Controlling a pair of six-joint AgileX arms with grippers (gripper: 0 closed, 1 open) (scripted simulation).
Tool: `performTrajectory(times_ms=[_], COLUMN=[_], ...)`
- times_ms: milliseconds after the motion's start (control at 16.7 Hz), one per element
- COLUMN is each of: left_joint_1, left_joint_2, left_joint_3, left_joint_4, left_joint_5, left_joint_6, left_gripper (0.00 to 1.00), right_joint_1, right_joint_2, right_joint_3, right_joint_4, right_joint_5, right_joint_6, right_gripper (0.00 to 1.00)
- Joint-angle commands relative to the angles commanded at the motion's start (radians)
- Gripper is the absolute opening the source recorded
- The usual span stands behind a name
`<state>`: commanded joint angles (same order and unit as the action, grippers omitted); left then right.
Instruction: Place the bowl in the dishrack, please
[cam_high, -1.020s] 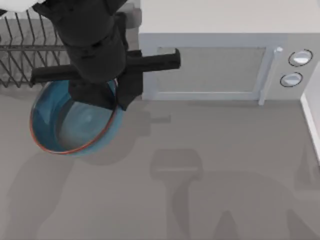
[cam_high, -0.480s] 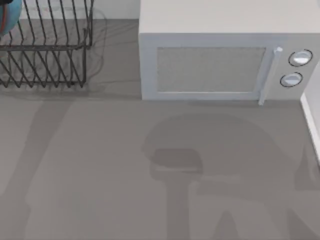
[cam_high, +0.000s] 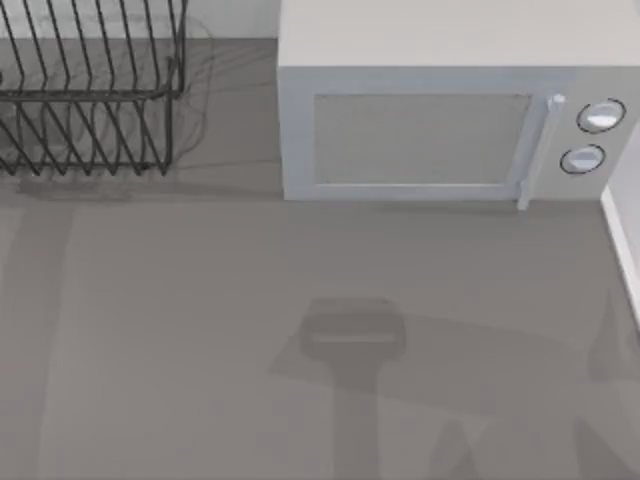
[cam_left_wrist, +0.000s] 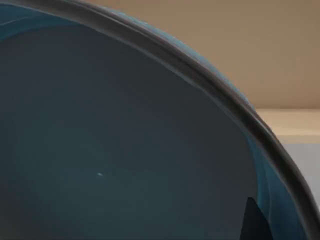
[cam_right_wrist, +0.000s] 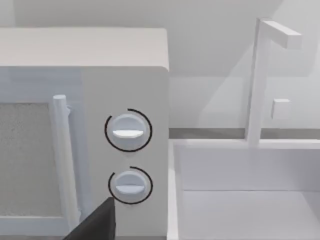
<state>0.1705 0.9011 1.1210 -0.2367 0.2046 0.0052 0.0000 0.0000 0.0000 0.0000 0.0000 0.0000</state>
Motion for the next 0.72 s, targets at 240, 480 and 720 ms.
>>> performTrajectory(times_ms=[240,480,720], left_joint_1=[0.011,0.004,-0.010], left_joint_2=[-0.011,0.026,0.208], left_joint_3=[-0.007,-0.004,-0.020], left_joint_4=[0.011,0.044,0.234], left_joint_5=[0.002,-0.004,-0.023], left_joint_6=[0.007,0.008,0.008], left_gripper=[0.00,0.00,0.00], right_joint_1=[0.000,0.000,0.000], right_joint_2=[0.000,0.000,0.000], right_joint_3=[0.000,0.000,0.000], right_joint_4=[0.000,0.000,0.000], right_joint_5=[0.000,0.000,0.000], right_joint_6=[0.000,0.000,0.000], right_gripper=[1.00,1.00,1.00])
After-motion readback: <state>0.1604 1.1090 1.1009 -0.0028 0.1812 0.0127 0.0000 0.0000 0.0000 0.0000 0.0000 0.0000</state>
